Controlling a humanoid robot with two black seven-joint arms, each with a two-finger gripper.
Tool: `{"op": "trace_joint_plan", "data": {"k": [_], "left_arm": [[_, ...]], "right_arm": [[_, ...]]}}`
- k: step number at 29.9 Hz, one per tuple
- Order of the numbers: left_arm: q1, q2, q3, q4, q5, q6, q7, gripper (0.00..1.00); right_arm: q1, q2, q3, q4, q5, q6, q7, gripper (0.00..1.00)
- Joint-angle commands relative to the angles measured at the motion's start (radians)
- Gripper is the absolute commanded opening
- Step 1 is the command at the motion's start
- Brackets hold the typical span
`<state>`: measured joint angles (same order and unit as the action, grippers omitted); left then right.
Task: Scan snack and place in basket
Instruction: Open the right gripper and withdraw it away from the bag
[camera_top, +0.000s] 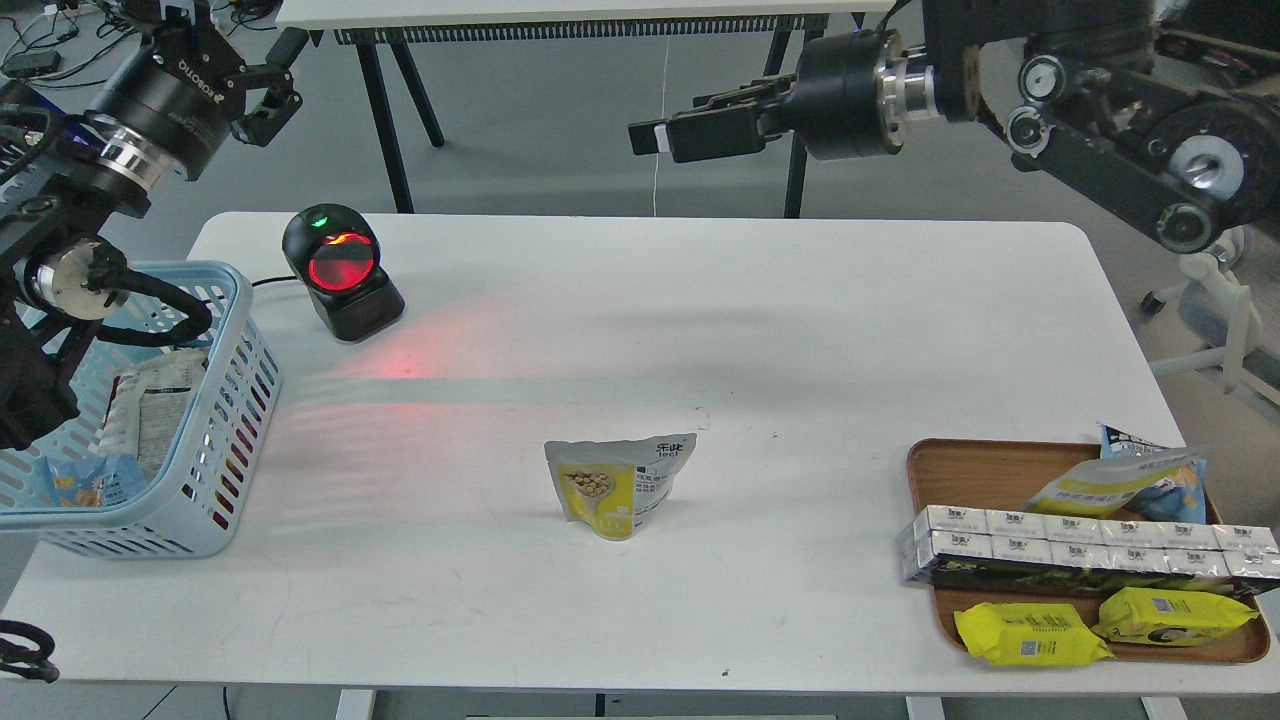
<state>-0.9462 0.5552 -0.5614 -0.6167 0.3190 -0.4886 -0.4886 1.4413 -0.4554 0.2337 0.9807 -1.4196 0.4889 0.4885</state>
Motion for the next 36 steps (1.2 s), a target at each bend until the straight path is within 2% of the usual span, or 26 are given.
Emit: {"op": "trace_joint_plan", "data": {"k": [1,11,16,23,36], "left_arm": [[-0.031,0.000,0.002,-0.002,0.048,0.000,0.000,1.00],[-0.094,-0.026,-0.034,0.002,0.052,0.000,0.000,1.00],[-0.109,-0.020,-0.097,0.002,0.052,0.000,0.000,1.00],[-0.103,-0.046,-0.081,0.002,0.052,0.000,0.000,1.00],[-0.167,0.029,-0.080,-0.002,0.068,0.000,0.000,1.00]], "right_arm": [[-0.002,-0.054,0.012,-0.001,0.028,0.000,0.000,1.00],[-0.028,-0.137,0.105,-0.102,0.168,0.000,0.000,1.00],[-0.041,-0.184,0.105,-0.103,0.240,0.000,0.000,1.00],[-0.056,-0.218,0.108,-0.103,0.255,0.000,0.000,1.00],[-0.088,-0.258,0.107,-0.175,0.517,0.000,0.000,1.00]]}}
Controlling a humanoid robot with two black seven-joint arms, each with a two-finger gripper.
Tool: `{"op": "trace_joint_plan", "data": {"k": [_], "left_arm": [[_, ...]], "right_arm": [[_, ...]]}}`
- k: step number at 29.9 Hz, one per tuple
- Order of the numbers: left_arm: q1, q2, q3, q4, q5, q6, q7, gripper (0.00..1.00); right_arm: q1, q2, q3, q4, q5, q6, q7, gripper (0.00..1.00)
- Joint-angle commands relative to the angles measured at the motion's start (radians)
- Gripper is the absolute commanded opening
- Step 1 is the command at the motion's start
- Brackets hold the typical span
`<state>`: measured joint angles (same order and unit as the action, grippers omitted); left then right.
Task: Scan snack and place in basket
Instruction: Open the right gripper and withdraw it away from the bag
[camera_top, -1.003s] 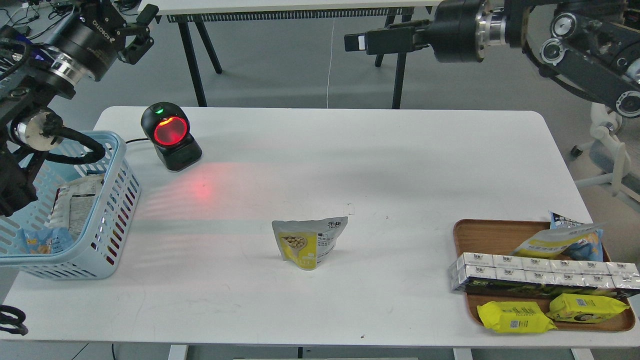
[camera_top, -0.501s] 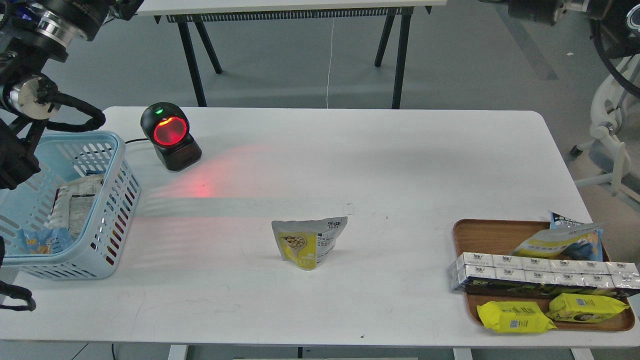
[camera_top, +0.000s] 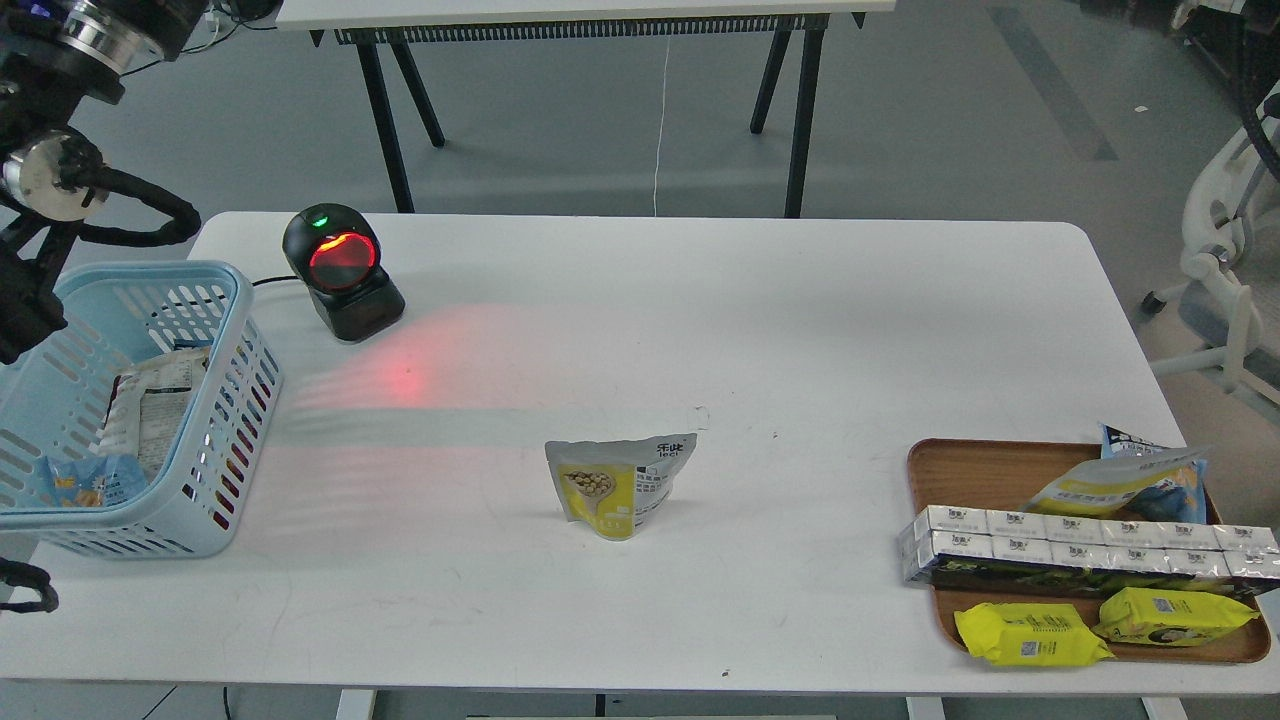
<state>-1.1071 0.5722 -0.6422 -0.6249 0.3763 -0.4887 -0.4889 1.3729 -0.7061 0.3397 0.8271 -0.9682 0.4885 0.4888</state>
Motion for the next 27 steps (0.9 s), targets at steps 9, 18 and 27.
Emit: {"op": "trace_joint_plan", "data": {"k": [9,18,27], "left_arm": [[-0.005,-0.037,-0.016,0.004,0.010,0.000,0.000,1.00],[-0.017,-0.072,0.030,-0.006,0.044,0.000,0.000,1.00],[-0.235,-0.022,0.370,-0.145,0.142,0.000,0.000,1.00]], "right_arm": [[-0.074,-0.050,-0.002,-0.017,0.189,0.000,0.000,1.00],[-0.113,-0.053,-0.002,-0.019,0.189,0.000,0.000,1.00],[-0.158,-0.067,0.005,-0.017,0.195,0.000,0.000,1.00]]}}
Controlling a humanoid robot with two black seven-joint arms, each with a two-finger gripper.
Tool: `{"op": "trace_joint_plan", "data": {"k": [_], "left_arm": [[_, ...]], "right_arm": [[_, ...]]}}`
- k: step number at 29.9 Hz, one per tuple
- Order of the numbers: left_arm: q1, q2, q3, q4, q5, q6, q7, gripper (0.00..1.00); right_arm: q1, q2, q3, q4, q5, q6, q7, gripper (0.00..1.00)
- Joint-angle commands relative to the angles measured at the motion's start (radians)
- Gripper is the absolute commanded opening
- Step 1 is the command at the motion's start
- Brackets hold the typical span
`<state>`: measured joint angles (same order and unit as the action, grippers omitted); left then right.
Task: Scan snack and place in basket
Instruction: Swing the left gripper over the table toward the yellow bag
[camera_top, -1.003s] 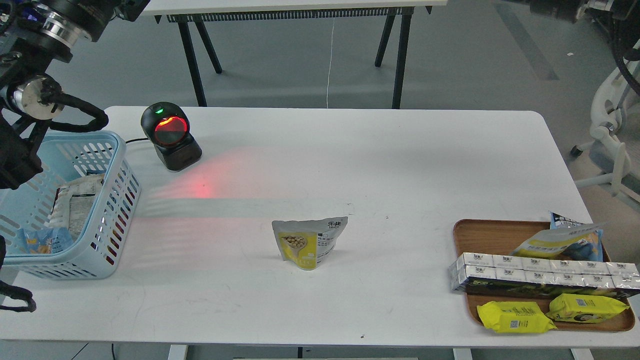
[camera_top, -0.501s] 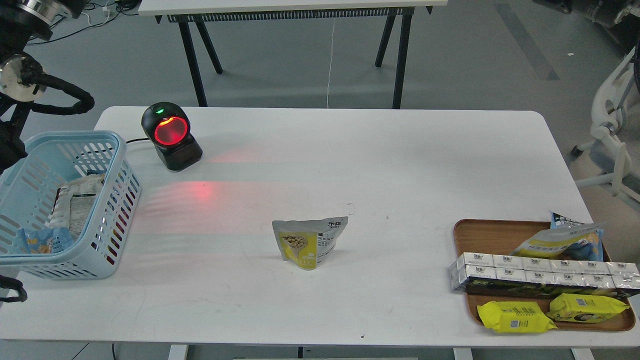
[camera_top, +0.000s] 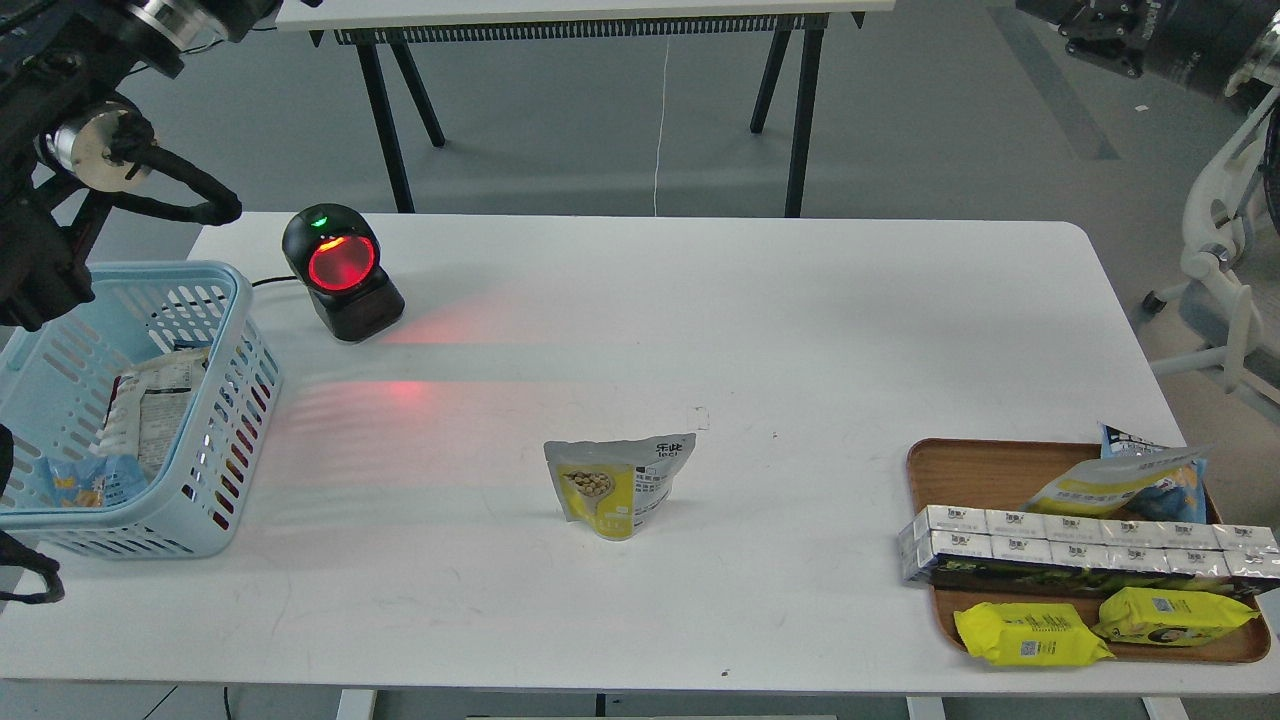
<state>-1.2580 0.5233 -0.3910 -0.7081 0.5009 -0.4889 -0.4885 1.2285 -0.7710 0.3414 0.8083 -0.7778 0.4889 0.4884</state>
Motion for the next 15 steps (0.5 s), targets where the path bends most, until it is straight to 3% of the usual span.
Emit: {"op": "trace_joint_plan", "data": {"k": [1,7,15], "left_arm": [[-0.131,0.030,0.183,-0.095,0.024,0.000,0.000,1.00],[-0.389,-0.038,0.619,-0.263,0.091,0.000,0.000,1.00],[-0.520,-0.060,0.689,-0.396,0.091,0.000,0.000,1.00]], "right_arm": [[-0.021,-0.002,0.004,0.003,0.017,0.000,0.000,1.00],[-0.044,-0.007,0.002,0.008,0.103,0.000,0.000,1.00],[-0.066,-0.028,0.002,0.008,0.103,0.000,0.000,1.00]]}}
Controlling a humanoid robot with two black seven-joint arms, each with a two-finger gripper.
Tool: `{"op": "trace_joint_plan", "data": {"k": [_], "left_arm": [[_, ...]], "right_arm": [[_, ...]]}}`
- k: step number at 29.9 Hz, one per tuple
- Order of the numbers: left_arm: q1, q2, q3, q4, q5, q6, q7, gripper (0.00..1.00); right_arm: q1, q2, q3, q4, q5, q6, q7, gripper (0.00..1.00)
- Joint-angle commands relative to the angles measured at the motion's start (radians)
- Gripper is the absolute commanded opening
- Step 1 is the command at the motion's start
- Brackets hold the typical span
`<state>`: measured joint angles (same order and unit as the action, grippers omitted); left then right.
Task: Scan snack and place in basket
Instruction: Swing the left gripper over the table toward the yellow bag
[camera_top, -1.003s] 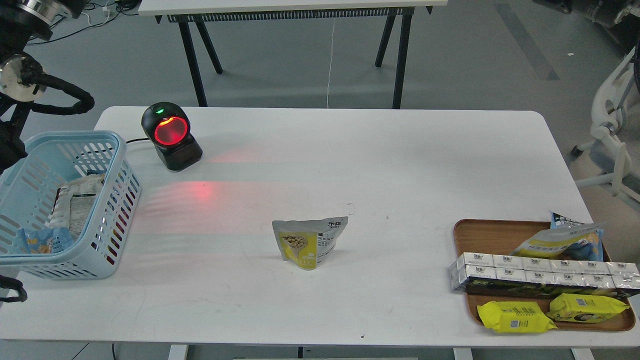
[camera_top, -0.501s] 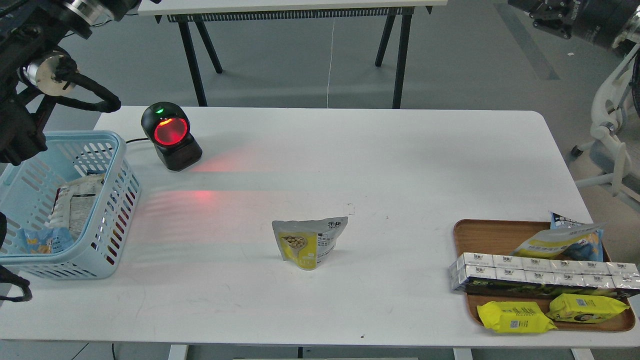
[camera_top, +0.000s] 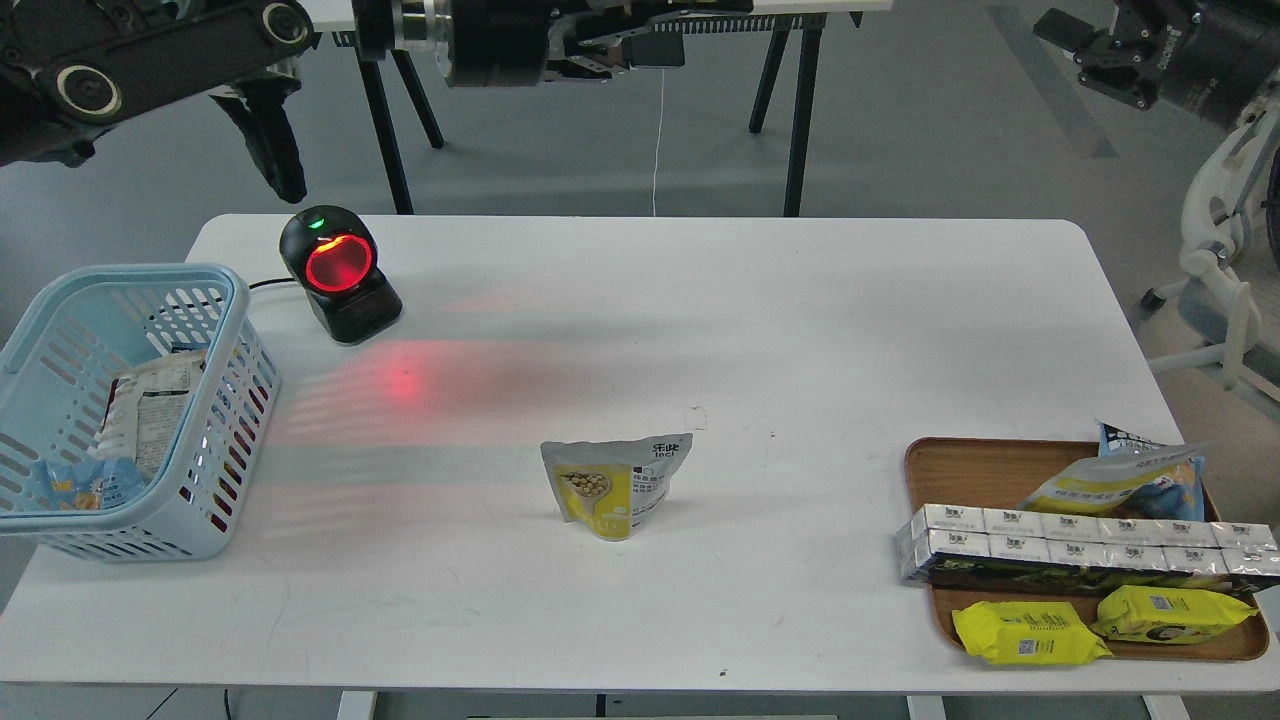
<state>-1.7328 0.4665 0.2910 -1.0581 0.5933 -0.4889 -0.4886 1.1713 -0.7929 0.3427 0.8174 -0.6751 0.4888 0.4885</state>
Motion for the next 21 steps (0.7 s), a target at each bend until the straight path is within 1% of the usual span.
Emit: {"op": "trace_joint_plan", "data": {"k": [1,4,6,9,12,18,20,21], "left_arm": [[-0.059,-0.005,0.010,-0.059,-0.001,0.000,0.000,1.00],[-0.099,-0.046,0.034,-0.080,0.003,0.000,0.000,1.00],[-0.122,-0.081,0.095,-0.077,0.014,0.000,0.000,1.00],[-0.178,-0.140,0.168,-0.066,0.028,0.000,0.000,1.00],[-0.189,-0.183,0.183,-0.065,0.028,0.000,0.000,1.00],[-0.188,-0.223,0.194,-0.025,0.031,0.000,0.000,1.00],[-0.195,-0.227,0.237,-0.023,0.031,0.000,0.000,0.96],[-0.203,-0.227,0.267,-0.026,0.033,0.000,0.000,0.93]], "right_arm": [[-0.012,-0.008,0.001,-0.001,0.000,0.000,0.000,1.00],[-0.022,-0.008,0.001,-0.003,0.002,0.000,0.000,1.00],[-0.027,-0.012,0.002,-0.003,0.015,0.000,0.000,1.00],[-0.051,-0.012,0.001,-0.001,0.121,0.000,0.000,1.00],[-0.070,-0.009,0.001,0.000,0.225,0.000,0.000,1.00],[-0.075,0.003,0.001,0.011,0.293,0.000,0.000,1.00],[-0.076,0.006,0.001,0.011,0.301,0.000,0.000,1.00],[-0.078,0.009,0.001,0.011,0.301,0.000,0.000,1.00]]}}
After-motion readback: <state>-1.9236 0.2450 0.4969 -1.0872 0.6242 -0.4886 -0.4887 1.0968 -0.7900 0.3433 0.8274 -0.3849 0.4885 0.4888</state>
